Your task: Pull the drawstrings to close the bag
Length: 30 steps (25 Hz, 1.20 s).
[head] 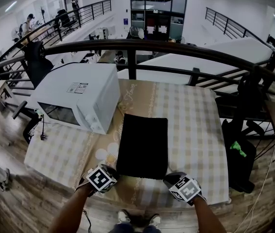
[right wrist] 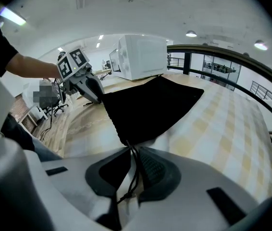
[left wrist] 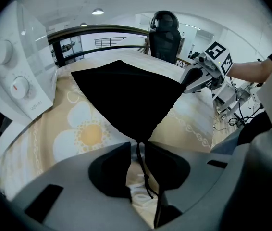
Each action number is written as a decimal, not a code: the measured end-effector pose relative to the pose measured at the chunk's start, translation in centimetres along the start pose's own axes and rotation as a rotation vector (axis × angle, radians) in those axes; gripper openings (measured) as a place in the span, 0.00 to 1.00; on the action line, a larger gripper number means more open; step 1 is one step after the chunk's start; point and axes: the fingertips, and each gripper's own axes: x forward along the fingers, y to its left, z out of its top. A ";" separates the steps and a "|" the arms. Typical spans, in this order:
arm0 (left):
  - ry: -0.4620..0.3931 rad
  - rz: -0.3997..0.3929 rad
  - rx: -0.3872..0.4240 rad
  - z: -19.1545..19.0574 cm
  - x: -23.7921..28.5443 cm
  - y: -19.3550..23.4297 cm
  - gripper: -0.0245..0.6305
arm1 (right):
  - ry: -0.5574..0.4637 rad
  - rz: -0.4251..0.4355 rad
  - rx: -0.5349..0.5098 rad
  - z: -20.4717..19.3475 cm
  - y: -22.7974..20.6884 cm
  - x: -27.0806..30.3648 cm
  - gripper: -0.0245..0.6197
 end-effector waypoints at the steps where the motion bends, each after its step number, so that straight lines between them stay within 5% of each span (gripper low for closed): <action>1: 0.004 -0.001 0.000 0.0 0.0 0.0 0.19 | -0.001 -0.005 0.000 0.0 -0.1 0.0 0.12; 14: 0.051 0.008 0.020 -0.2 0.0 -0.8 0.08 | -0.010 -0.039 0.011 -0.2 -0.5 -0.7 0.08; 30: -0.019 0.148 0.025 0.5 -2.2 0.4 0.07 | -0.059 -0.109 -0.002 1.6 -0.7 -2.2 0.07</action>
